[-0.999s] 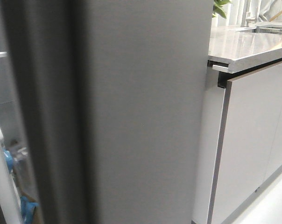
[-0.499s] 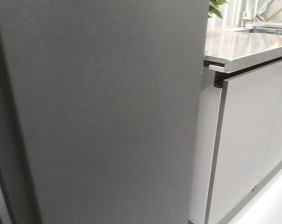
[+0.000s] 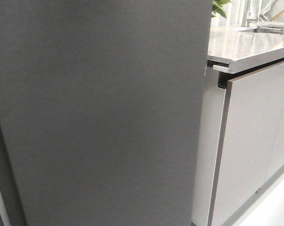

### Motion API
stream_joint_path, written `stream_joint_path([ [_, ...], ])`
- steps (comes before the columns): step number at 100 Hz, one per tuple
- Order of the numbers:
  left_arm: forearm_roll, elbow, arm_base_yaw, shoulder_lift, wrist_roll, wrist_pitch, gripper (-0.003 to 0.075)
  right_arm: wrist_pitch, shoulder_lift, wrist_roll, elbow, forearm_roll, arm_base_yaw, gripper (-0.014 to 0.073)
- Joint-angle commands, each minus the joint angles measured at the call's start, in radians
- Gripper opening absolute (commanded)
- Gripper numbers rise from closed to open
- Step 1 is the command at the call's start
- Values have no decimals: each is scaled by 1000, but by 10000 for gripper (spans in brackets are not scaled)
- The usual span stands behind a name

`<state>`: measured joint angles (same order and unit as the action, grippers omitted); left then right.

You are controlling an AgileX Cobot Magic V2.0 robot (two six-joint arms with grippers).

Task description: Close fridge door

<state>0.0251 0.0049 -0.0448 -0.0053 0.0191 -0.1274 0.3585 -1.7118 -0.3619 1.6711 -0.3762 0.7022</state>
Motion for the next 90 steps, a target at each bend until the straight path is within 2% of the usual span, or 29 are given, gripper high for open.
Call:
stream_joint_path([
  [1, 5, 35, -9, -20, 4, -73, -20, -83, 75, -11, 40, 10, -21, -44],
  [29, 5, 35, -9, -20, 4, -73, -20, 41, 234, -7, 20, 24, -152, -43],
  [46, 5, 35, -9, -20, 4, -73, -20, 89, 384, 103, -58, 152, -272, -43],
  [71, 5, 35, -9, -20, 4, -73, -20, 132, 631, 115, -272, 170, -421, -43],
  [90, 5, 35, -9, -20, 4, -73, -20, 112, 825, 142, -490, 170, -452, -43],
])
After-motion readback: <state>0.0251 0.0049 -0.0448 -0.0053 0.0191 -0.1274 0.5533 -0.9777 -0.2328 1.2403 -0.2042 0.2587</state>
